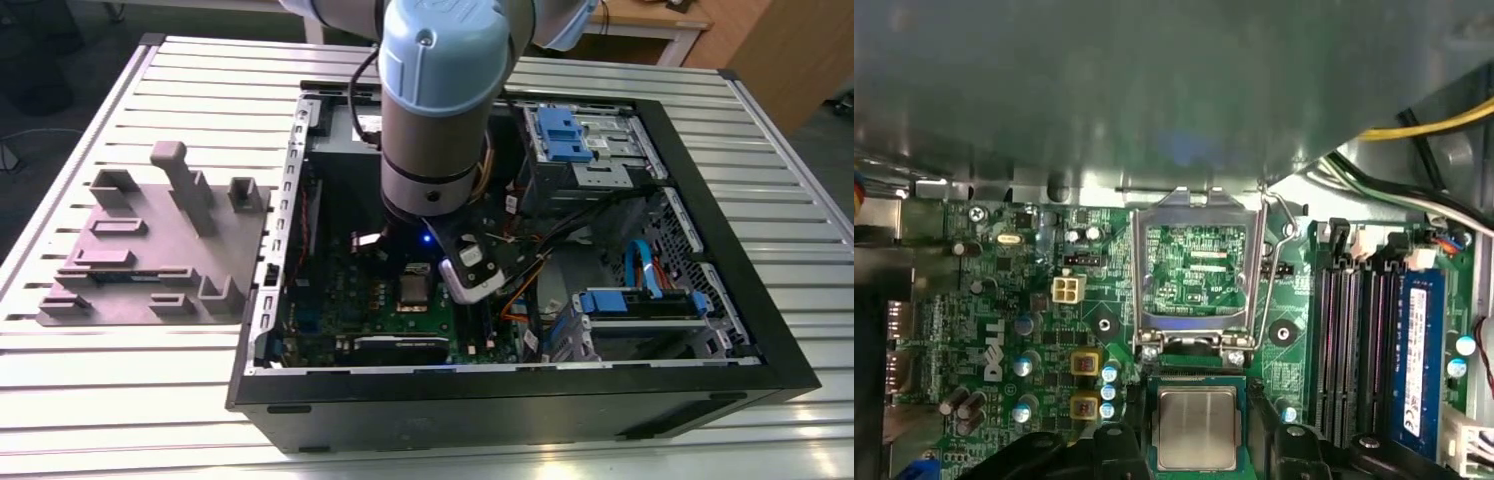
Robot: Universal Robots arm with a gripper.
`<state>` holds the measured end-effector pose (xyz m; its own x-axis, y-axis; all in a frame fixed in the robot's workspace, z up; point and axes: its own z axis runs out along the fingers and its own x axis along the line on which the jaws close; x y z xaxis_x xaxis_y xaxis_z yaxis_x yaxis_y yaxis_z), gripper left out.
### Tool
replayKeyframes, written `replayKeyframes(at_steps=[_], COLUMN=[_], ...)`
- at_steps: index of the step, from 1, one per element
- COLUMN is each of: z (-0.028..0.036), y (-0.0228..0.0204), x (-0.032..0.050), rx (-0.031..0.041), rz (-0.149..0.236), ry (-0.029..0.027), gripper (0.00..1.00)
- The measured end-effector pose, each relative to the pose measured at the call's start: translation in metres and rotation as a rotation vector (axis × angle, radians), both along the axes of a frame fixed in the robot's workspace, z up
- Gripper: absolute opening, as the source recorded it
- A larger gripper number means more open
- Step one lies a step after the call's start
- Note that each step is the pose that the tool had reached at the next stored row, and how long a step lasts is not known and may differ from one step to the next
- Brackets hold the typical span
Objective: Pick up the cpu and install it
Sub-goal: 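Place the cpu into insertion slot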
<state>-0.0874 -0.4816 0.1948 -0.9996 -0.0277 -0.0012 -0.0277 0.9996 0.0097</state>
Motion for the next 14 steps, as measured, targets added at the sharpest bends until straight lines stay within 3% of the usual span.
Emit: replayKeyframes(at_steps=[6, 14], z=[-0.0054, -0.0088], y=[-0.0004, -0.0025], x=[-0.0025, -0.0026], rx=[0.0001, -0.0002], rz=[-0.023, -0.025], ry=[0.0000, 0.0002], gripper=[0.48, 0.48])
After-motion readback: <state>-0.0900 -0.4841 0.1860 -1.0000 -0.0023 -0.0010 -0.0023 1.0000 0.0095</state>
